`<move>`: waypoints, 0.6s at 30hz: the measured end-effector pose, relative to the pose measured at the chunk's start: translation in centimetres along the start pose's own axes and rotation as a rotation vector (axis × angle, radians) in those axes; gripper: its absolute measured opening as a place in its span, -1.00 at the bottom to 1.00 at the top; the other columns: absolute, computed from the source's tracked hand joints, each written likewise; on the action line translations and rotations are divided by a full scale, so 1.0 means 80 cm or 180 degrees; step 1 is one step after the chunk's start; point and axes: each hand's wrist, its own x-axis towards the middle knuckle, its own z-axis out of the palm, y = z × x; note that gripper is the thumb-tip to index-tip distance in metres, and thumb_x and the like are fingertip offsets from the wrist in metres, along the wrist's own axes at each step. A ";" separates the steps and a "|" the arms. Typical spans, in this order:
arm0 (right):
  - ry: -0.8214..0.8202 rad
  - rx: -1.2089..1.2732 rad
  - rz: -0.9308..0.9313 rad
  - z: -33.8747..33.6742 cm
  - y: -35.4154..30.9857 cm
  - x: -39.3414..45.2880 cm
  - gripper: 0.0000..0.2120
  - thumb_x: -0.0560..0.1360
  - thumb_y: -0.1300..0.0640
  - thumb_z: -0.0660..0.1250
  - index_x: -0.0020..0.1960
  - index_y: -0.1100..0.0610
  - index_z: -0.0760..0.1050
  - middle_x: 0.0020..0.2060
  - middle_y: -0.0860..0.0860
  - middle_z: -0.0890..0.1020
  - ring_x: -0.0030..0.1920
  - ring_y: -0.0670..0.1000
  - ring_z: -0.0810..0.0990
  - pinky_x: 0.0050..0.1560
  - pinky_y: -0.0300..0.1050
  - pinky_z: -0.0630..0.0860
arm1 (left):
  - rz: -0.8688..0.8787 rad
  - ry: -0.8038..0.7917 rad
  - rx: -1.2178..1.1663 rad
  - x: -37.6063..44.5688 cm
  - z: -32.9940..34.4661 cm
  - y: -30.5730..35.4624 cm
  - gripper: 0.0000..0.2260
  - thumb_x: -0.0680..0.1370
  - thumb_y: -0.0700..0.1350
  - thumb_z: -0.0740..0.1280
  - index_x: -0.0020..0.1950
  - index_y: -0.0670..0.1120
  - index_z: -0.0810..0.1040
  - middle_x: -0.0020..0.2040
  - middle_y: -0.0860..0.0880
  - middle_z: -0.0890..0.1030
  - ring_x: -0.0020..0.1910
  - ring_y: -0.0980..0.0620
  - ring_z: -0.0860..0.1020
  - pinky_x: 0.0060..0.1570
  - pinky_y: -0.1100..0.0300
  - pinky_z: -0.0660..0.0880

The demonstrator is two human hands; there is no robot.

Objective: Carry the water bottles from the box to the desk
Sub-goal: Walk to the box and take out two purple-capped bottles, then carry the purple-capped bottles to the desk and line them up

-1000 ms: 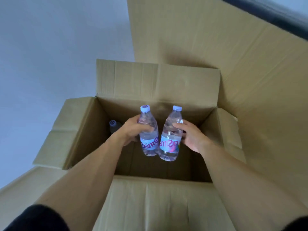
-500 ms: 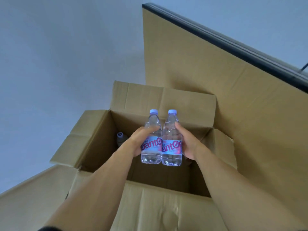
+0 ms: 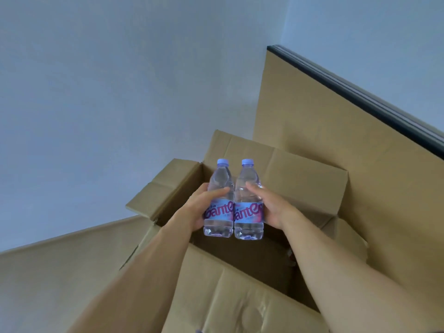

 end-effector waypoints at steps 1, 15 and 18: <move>-0.0035 -0.0045 0.0000 0.013 -0.003 0.002 -0.36 0.40 -0.07 0.49 0.39 0.16 0.43 0.16 0.20 0.67 0.14 0.19 0.67 0.15 0.13 0.61 | 0.0053 0.0044 -0.0030 -0.008 -0.010 0.004 -0.49 0.45 -0.10 0.56 0.33 -0.06 0.44 0.20 -0.28 0.63 0.07 -0.26 0.68 -0.07 -0.12 0.64; -0.1088 -0.0825 0.0293 0.277 0.042 0.021 -0.36 0.47 -0.22 0.44 0.39 0.15 0.47 0.19 0.26 0.65 0.20 0.25 0.65 0.15 0.13 0.61 | 0.0624 0.1129 -0.0510 -0.190 -0.209 0.022 -0.48 0.48 -0.05 0.53 0.29 -0.14 0.35 0.14 -0.29 0.58 -0.19 -0.15 0.69 -0.24 -0.05 0.67; -0.1202 -0.0902 0.0264 0.349 0.075 0.017 -0.42 0.50 -0.14 0.44 0.38 0.18 0.45 0.13 0.28 0.67 0.10 0.25 0.69 -0.03 0.08 0.65 | 0.0681 0.1319 -0.0604 -0.241 -0.268 0.009 -0.48 0.47 -0.04 0.54 0.29 -0.12 0.36 0.14 -0.29 0.60 -0.19 -0.16 0.70 -0.24 -0.04 0.65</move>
